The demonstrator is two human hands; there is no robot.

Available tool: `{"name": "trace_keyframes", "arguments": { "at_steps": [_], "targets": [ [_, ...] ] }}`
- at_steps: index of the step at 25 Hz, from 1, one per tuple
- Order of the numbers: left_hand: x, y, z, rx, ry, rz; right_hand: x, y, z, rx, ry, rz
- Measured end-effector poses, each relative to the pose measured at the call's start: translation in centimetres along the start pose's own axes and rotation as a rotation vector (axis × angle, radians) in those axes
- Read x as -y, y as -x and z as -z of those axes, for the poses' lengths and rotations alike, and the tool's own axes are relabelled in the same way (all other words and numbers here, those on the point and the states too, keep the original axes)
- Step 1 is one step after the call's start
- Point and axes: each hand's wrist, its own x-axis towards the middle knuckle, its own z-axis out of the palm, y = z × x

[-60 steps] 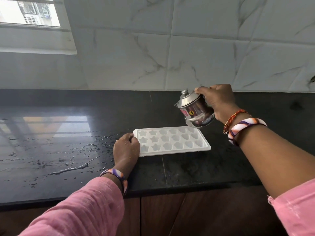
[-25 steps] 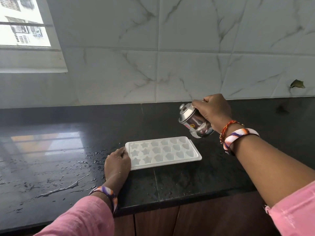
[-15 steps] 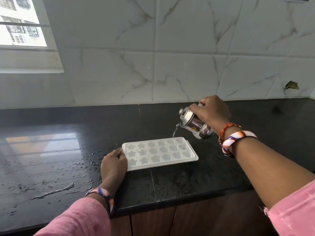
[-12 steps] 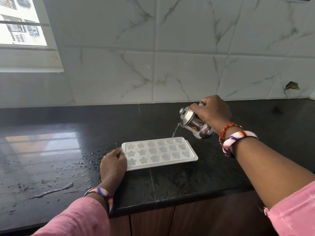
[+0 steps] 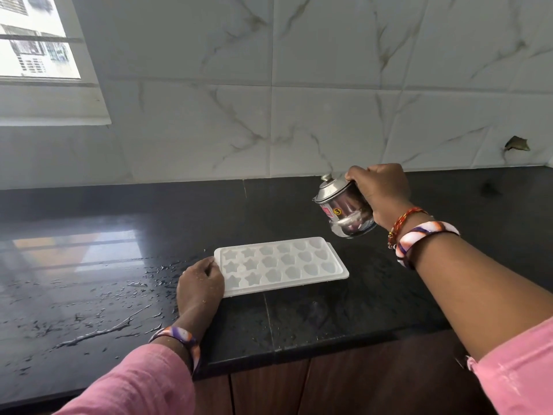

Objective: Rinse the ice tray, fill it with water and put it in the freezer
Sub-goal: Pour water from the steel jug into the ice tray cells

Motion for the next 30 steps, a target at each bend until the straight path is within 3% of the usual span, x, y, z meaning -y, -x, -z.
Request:
{"name": "trace_keyframes", "arguments": {
  "at_steps": [7,20,24,30],
  "targets": [
    [0.1,-0.1,-0.1,0.002,0.008,-0.002,-0.1,0.7,0.5,-0.015,0.333,0.200],
    [-0.1,0.1,0.0,-0.005,0.029,0.013,-1.1,0.9,0.6,-0.030,0.448,0.294],
    [0.1,0.0,-0.1,0.002,0.021,0.006,-1.5,0.4,1.0,-0.035,0.371,0.206],
    [0.3,-0.2,-0.3,0.011,0.020,0.015,-1.7,0.3,1.8,-0.050,-0.070,-0.055]
  ]
}}
